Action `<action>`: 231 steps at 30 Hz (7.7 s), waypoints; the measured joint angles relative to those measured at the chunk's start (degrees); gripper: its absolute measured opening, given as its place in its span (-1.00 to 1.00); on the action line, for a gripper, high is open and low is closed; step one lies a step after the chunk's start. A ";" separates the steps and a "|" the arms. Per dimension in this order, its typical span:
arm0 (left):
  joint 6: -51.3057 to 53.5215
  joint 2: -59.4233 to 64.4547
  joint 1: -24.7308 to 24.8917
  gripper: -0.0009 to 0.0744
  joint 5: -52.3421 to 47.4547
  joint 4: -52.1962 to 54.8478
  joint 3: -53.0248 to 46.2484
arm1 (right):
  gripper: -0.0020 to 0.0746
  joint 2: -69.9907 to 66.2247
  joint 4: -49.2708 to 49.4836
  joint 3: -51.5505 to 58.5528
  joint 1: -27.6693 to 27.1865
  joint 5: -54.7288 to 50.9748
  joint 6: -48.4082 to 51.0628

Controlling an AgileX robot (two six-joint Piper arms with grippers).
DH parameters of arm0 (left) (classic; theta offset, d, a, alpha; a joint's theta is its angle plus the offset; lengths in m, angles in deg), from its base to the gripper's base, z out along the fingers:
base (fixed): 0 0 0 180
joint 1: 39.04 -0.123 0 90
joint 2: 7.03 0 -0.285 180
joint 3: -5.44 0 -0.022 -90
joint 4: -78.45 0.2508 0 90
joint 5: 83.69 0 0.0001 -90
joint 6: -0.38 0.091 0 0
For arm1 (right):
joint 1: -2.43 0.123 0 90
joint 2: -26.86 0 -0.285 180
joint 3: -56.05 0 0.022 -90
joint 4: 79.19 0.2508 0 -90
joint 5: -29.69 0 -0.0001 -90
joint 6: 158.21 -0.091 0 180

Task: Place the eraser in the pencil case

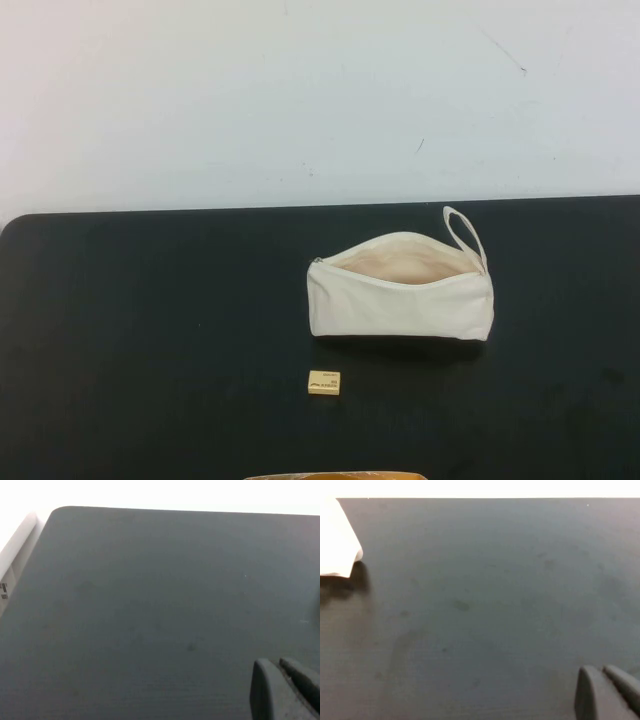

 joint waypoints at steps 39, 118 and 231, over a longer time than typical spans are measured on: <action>0.00 0.00 0.00 -0.98 3.78 -0.04 -0.38 | -0.95 0.00 0.00 0.00 0.00 0.00 0.00; 15.22 63.14 0.00 -0.98 -34.94 -28.01 56.78 | -0.95 0.00 0.00 0.00 0.00 0.00 0.00; 6.31 111.98 29.08 -0.17 -40.80 -8.53 112.05 | -0.95 0.00 0.00 0.00 0.00 0.00 0.00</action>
